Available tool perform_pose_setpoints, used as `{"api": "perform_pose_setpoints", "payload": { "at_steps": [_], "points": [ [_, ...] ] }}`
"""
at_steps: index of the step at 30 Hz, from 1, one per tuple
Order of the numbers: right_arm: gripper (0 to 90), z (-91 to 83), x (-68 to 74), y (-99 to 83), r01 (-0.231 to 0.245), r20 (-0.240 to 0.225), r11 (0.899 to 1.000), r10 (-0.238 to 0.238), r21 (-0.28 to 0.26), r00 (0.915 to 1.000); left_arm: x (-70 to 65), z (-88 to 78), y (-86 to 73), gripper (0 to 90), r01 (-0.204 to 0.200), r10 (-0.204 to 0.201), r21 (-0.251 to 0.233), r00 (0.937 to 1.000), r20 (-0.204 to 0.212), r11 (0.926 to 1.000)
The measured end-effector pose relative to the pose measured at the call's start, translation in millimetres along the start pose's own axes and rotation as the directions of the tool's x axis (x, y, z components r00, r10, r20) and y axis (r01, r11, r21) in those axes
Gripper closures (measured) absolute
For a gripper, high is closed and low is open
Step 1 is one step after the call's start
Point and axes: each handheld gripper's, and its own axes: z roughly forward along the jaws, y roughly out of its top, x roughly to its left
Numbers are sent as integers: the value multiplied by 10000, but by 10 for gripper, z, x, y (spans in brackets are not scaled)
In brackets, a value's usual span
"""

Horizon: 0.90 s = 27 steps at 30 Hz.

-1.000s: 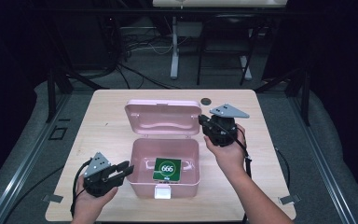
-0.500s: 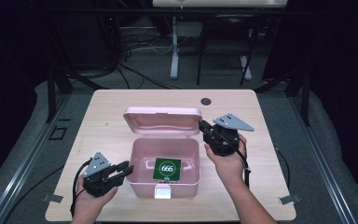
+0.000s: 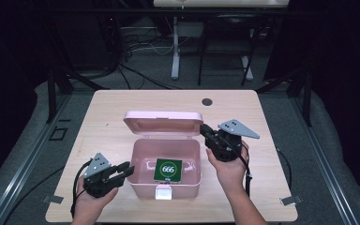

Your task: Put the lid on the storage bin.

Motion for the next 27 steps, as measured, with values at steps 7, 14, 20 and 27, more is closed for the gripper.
{"api": "perform_pose_setpoints", "payload": {
  "at_steps": [7,14,20,27],
  "points": [
    [858,-32,34,-32,238,88,9997,-237,-17,9997,13,-2,-3,710,95,-95,-29,9999,58,10000],
    [858,-55,34,-53,189,8,9998,-189,-29,9998,48,-6,12,714,397,-396,-51,9989,269,9992],
    [858,-71,25,-66,104,-118,9999,-105,-41,9999,61,-16,54,706,358,-354,-182,9991,220,9992],
    [859,-91,27,-75,78,-192,10000,-78,-9,9998,110,-67,213,699,290,-288,-531,9996,47,9982]
  ]
}}
